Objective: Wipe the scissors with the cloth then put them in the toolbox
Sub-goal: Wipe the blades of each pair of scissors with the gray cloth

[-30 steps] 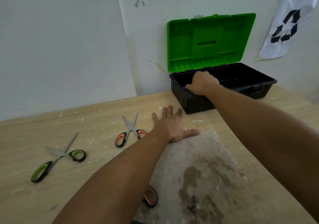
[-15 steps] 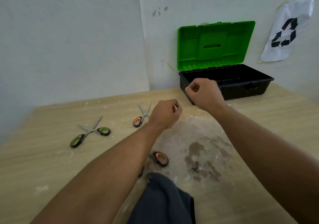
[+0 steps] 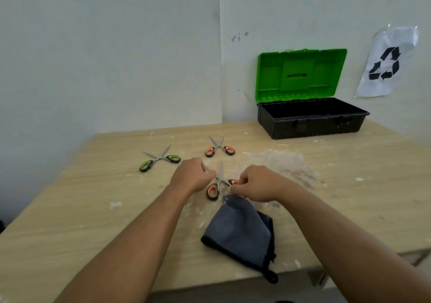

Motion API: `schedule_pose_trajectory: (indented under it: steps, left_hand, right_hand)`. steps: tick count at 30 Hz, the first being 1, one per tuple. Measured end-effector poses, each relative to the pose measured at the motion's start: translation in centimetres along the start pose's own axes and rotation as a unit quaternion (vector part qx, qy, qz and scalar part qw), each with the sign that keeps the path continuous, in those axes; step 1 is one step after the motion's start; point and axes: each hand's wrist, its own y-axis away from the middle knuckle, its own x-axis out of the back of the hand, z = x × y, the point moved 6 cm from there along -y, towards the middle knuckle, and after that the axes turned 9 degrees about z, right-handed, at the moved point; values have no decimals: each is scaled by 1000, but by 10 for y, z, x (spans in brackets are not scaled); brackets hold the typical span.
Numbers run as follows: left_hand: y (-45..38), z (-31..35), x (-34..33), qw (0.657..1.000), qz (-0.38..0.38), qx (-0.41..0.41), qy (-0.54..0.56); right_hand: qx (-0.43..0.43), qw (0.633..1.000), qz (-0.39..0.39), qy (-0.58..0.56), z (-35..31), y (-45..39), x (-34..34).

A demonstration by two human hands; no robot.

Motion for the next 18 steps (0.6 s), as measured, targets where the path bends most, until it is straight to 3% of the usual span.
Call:
schedule_pose_trajectory:
  steps: [9, 13, 18]
  left_hand:
    - [36, 14, -5, 996, -90, 1, -22]
    - [42, 12, -5, 996, -87, 19, 4]
    - [43, 2, -3, 990, -68, 55, 107]
  right_hand:
    - [-40, 999, -7, -34, -1, 18, -22]
    - [-39, 988, 31, -148, -2, 30, -14]
    - [-54, 941, 35, -332, -5, 37, -1]
